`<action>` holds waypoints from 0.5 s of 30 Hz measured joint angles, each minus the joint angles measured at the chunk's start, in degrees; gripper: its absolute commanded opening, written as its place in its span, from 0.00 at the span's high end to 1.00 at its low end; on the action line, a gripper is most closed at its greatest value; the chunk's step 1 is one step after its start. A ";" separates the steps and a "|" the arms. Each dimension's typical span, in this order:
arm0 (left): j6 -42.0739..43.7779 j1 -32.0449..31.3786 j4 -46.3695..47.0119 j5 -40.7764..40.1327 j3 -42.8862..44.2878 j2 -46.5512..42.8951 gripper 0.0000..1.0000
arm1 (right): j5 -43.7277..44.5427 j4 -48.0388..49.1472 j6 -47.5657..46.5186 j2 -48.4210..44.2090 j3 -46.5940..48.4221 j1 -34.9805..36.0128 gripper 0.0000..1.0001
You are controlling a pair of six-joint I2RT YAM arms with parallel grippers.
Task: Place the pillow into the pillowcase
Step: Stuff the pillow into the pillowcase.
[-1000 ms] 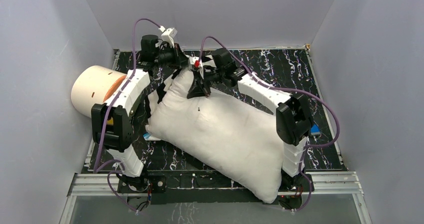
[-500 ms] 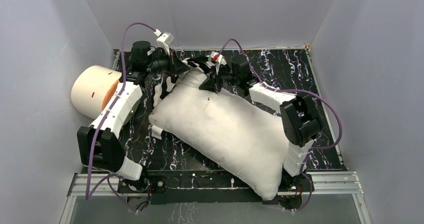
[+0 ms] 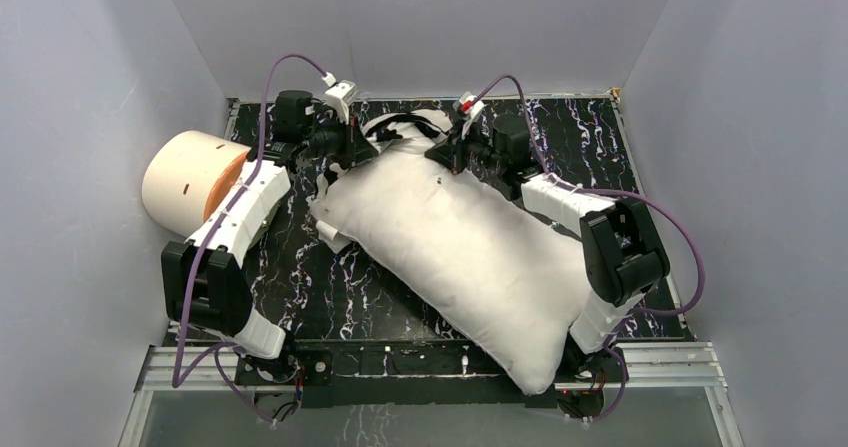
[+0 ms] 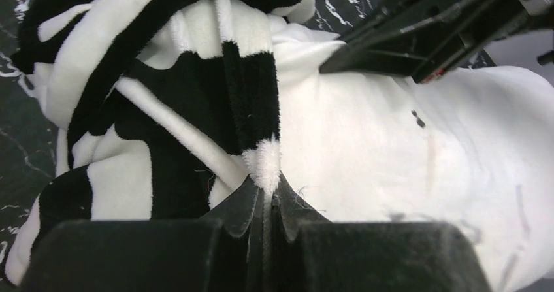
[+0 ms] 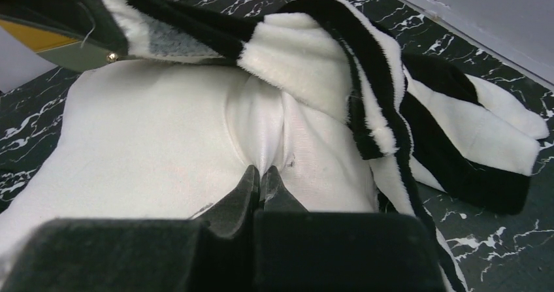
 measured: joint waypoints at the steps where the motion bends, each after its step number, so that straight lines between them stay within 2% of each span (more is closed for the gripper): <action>1: 0.22 -0.09 -0.09 0.87 0.00 0.00 0.98 | 0.15 0.24 0.15 0.04 0.00 -0.57 1.00; 8: -0.96 -1.01 2.73 7.74 -0.72 0.17 0.98 | 0.87 3.45 1.07 0.31 -0.87 -0.33 1.00; 12: -1.25 -1.55 2.67 6.40 -0.72 0.72 0.88 | 2.54 4.20 2.56 0.42 -1.51 -1.57 1.00; 13: -1.22 -1.57 2.10 5.14 -0.72 0.72 0.85 | 2.51 4.17 2.75 0.59 -1.49 -2.40 0.98; 15: -1.29 -1.79 0.55 2.12 -0.70 0.72 0.76 | 2.56 3.45 2.62 1.33 -1.16 -4.11 0.84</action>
